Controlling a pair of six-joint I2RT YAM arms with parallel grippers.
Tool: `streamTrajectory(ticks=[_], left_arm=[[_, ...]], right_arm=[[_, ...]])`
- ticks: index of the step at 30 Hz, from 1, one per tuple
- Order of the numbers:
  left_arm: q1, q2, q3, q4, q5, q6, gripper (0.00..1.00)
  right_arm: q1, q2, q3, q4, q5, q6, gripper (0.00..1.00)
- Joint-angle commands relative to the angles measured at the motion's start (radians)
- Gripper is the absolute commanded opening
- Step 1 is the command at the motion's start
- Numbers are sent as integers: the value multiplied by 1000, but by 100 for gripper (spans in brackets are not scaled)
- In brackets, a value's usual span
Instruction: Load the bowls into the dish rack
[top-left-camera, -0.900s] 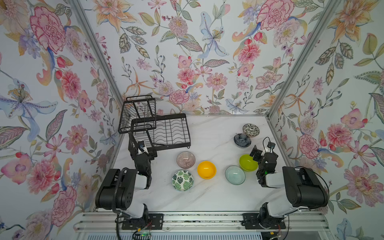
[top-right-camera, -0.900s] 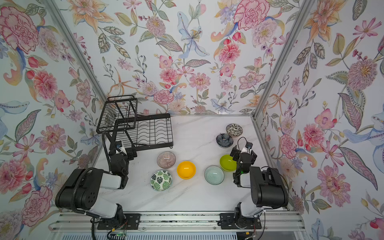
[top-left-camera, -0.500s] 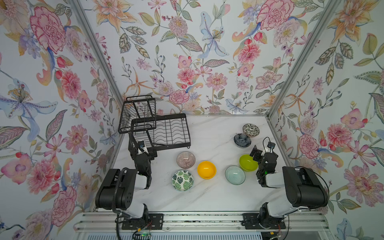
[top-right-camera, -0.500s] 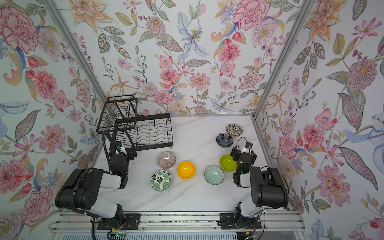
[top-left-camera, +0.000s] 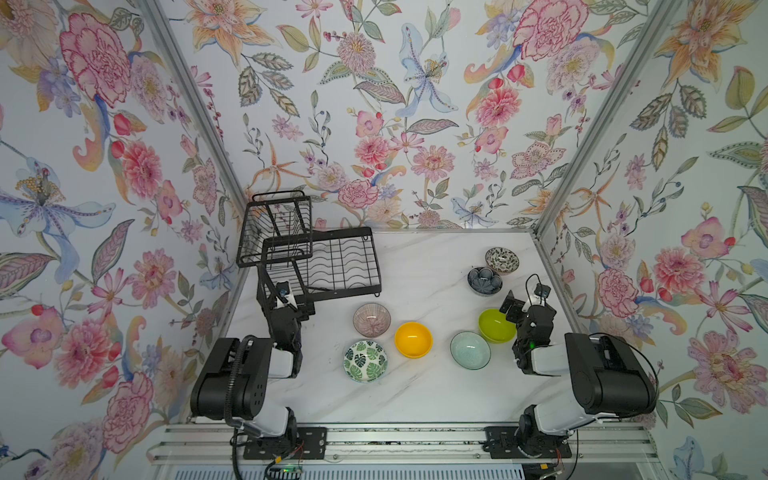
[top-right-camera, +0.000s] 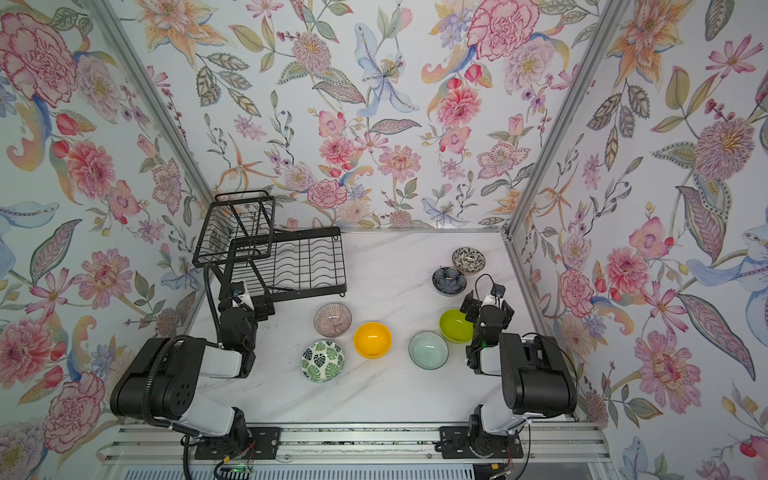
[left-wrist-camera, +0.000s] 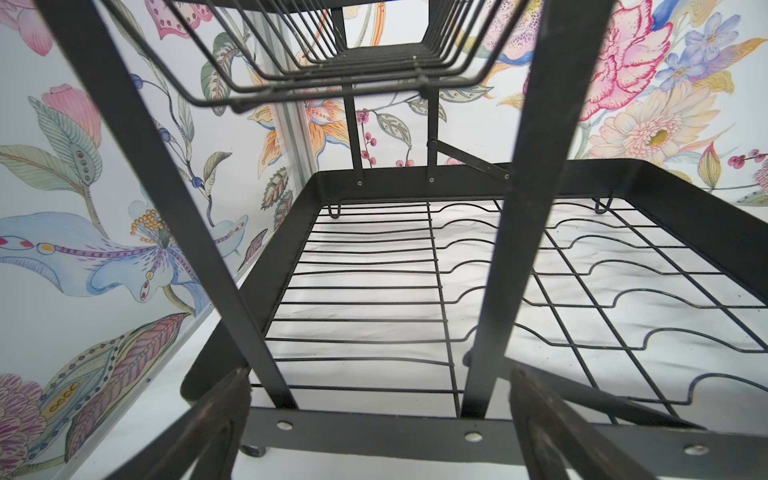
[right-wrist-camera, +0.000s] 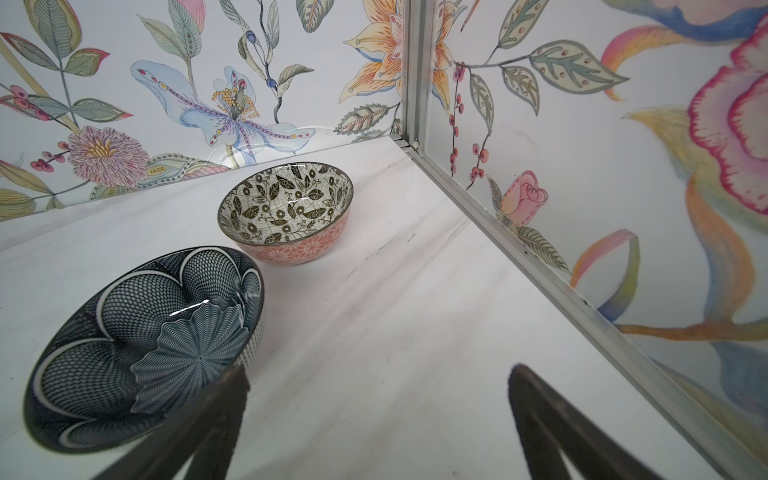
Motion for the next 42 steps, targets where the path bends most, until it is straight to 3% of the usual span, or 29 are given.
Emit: streamTrajectory(ticks=[1,4,14,17,19,22,25,27,29,31,35,38,42], left_arm=[[8,11,17,-7,19,-2,99],[7,11,15,-6,21,-2,99],[7,10,21,-29,18,-2,99],[-1,-52,47,-117,-22,-3,99],[-3,-144,104,-310,-81,-28,99],[-3,-238,88,-382,-105,-46,99],[-5,-383,98,-596,-188,-168,99],[-8,-461,132,-758,-160,-275,99],[-47,-505,178,-893,-153,-360,99],[-140,-539,235,-1011,-253,-423,99],[-304,-560,326,-1091,-345,-505,99],[-383,-467,480,-1164,-268,-558,99],[-490,-206,769,-1299,-299,-502,99]], right_arm=[[0,-10,7,-6,-15,0,99],[-20,-13,10,-22,-59,11,99],[-15,-11,13,-18,-51,7,99],[-15,-28,12,-24,-33,14,99],[-11,-96,49,-147,46,35,99],[-1,-196,110,-394,151,78,99],[-10,-259,232,-752,216,279,99],[-9,-272,345,-1012,216,371,99],[-14,-270,432,-1158,146,431,99],[12,-270,490,-1214,109,452,99],[160,-188,661,-1274,58,414,99],[278,-75,831,-1360,56,391,99],[360,-2,910,-1331,22,444,99]])
